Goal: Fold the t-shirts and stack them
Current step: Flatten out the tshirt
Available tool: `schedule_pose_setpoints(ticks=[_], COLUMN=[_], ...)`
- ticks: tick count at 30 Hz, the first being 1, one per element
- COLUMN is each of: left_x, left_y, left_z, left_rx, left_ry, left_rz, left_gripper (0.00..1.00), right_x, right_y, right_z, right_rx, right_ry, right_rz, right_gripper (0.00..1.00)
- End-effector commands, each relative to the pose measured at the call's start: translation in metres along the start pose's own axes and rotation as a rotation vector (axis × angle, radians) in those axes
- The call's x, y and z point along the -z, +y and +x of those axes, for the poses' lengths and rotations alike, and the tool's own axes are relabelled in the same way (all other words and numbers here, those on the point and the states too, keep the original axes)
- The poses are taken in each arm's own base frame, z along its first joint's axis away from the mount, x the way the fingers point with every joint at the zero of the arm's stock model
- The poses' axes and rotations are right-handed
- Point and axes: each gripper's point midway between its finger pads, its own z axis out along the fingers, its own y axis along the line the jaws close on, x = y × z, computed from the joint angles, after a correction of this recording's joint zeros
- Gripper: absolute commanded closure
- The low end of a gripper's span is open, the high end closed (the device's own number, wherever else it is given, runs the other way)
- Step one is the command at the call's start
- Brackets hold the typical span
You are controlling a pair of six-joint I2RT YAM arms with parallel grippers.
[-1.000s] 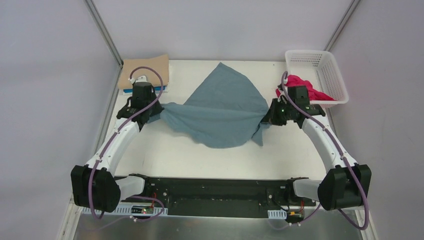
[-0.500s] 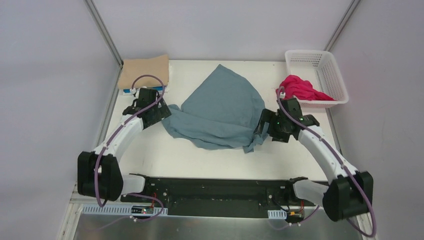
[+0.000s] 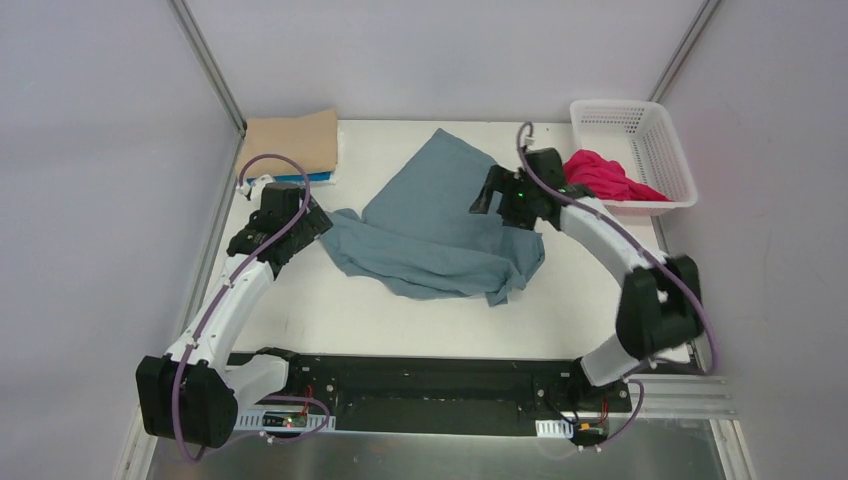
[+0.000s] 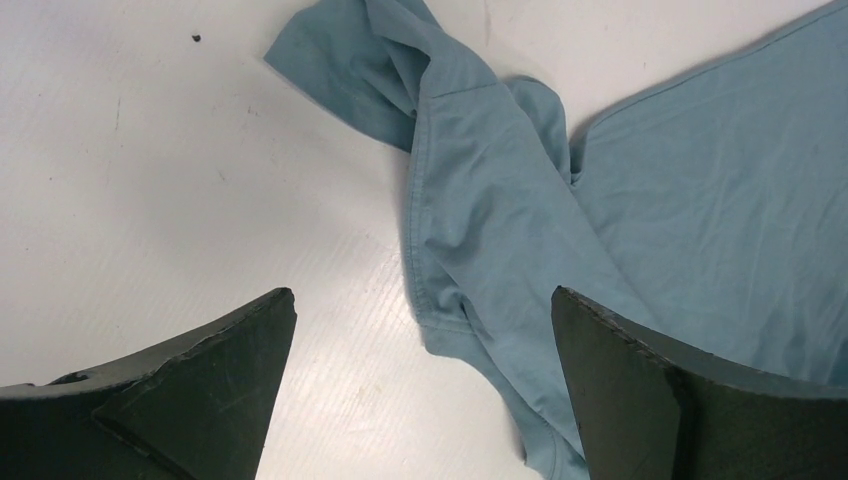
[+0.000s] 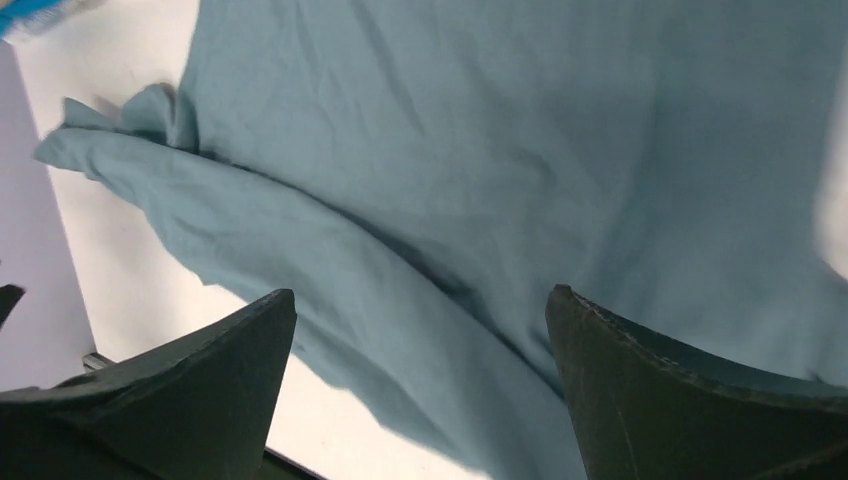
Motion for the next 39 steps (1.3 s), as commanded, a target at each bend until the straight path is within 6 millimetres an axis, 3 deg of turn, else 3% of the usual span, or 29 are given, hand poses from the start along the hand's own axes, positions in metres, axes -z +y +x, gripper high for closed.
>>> schedule_pose_setpoints(ticks=[1,5,8,11,15,20,22,25,31,34,39], left_x=[0.001,0.0,-0.003,-0.005,-0.013,-0.024,-0.03,-0.042,-0.084,-0.1,-0.12], left_y=[0.01,0.015,0.016,0.015,0.011,-0.002,-0.016,-0.041,-0.078,-0.093,-0.073], left_z=[-0.002,0.002,0.004,0.003,-0.001,-0.01,-0.012,-0.012,-0.008,0.004,0.025], left_rx=[0.042,0.046,0.049,0.056,0.054,0.058,0.058,0.054,0.015,0.007,-0.005], left_ry=[-0.016,-0.013,-0.004,-0.001,0.004,0.011,0.033,0.088,0.208,0.296,0.37], left_rz=[-0.04,-0.054,-0.062,-0.071,-0.09,-0.088,-0.043,0.019,0.063,0.096,-0.037], left_gripper=[0.01,0.01,0.01,0.01,0.01,0.01,0.01,0.01,0.02,0.03,0.08], right_x=[-0.061,-0.104,-0.108,-0.088,-0.045,0.014,0.034,0.04,0.039,0.04,0.051], right_y=[0.034,0.021,-0.005,-0.037,-0.065,-0.062,-0.054,-0.035,0.003,0.0,-0.023], right_z=[0.011,0.036,0.056,0.092,0.146,0.24,0.255,0.238,0.155,0.115,0.066], right_rx=[0.07,0.086,0.053,0.032,0.042,0.13,0.205,0.252,0.306,0.256,0.145], right_ry=[0.134,0.217,0.239,0.254,0.331,0.57,0.593,0.496,0.164,0.026,-0.16], right_rz=[-0.011,0.099,0.196,0.271,0.329,0.26,0.225,0.178,0.151,0.205,0.314], right_gripper=[0.01,0.01,0.01,0.01,0.01,0.01,0.01,0.01,0.01,0.01,0.01])
